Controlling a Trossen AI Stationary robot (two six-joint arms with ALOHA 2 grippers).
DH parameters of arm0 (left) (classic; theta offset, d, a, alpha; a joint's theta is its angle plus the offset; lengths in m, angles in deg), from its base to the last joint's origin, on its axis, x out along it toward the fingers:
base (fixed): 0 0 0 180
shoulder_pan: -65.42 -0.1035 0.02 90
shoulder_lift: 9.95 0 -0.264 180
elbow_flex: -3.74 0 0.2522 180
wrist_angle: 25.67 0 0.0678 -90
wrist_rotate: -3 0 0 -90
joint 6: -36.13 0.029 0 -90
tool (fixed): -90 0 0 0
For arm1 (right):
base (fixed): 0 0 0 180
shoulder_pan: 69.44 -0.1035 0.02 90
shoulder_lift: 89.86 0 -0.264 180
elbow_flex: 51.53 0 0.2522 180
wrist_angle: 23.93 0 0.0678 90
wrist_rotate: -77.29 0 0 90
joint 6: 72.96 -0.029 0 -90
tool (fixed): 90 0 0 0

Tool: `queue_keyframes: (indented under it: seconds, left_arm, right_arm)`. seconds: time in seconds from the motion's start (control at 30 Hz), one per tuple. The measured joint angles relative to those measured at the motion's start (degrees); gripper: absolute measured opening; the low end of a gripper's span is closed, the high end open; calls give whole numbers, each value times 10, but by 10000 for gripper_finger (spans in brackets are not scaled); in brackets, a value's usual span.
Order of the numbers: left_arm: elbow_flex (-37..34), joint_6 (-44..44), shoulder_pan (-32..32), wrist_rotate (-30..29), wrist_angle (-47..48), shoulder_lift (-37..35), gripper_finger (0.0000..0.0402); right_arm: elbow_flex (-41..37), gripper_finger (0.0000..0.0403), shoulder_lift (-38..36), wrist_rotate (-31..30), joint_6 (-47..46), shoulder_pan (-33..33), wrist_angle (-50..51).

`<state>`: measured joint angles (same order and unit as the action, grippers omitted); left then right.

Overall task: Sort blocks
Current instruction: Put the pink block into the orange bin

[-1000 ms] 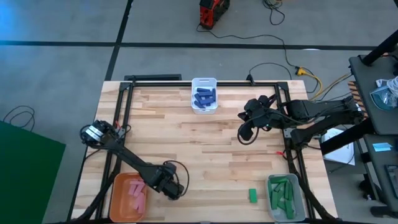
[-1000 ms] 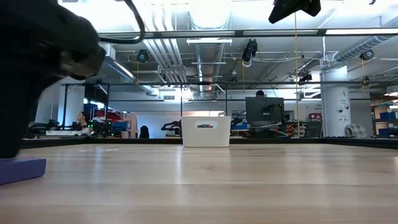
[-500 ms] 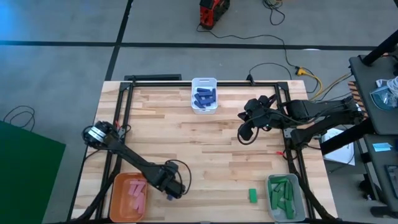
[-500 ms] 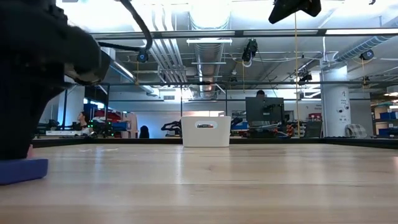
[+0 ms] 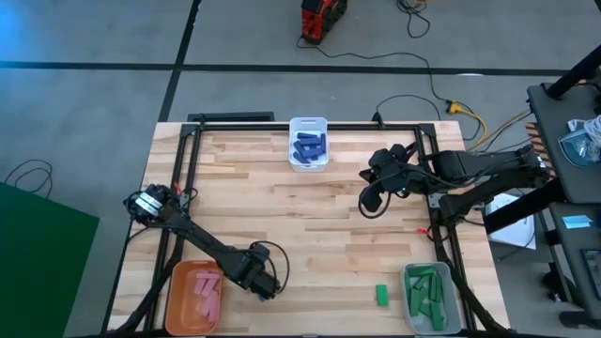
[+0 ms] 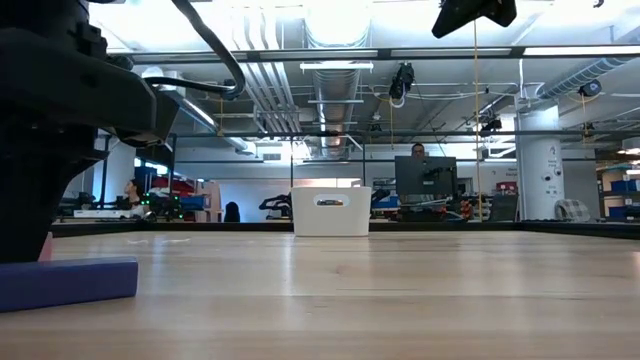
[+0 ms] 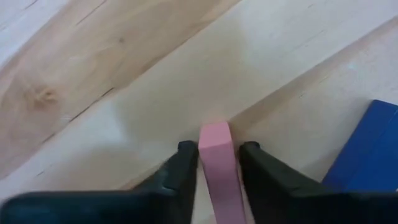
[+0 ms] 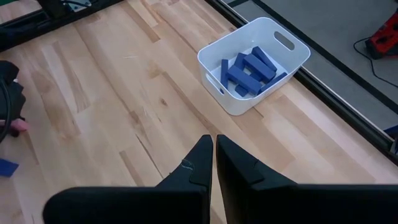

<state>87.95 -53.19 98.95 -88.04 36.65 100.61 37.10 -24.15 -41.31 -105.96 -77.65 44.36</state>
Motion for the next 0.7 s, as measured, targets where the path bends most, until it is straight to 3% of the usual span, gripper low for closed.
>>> queue_keyframes:
  seconds: [0.13,0.37,0.5,0.7]
  left_arm:
    - [0,12,0,1,0,-3,28]
    - [40,56,0,1,40,-30,28]
    - [102,160,3,0,73,-39,28]
    - [164,288,24,1,203,-47,28]
  right_arm:
    - [0,13,0,0,0,0,0]
    - [0,13,0,0,3,0,0]
    - [0,13,0,0,6,0,1]
    - [0,13,0,0,7,0,1]
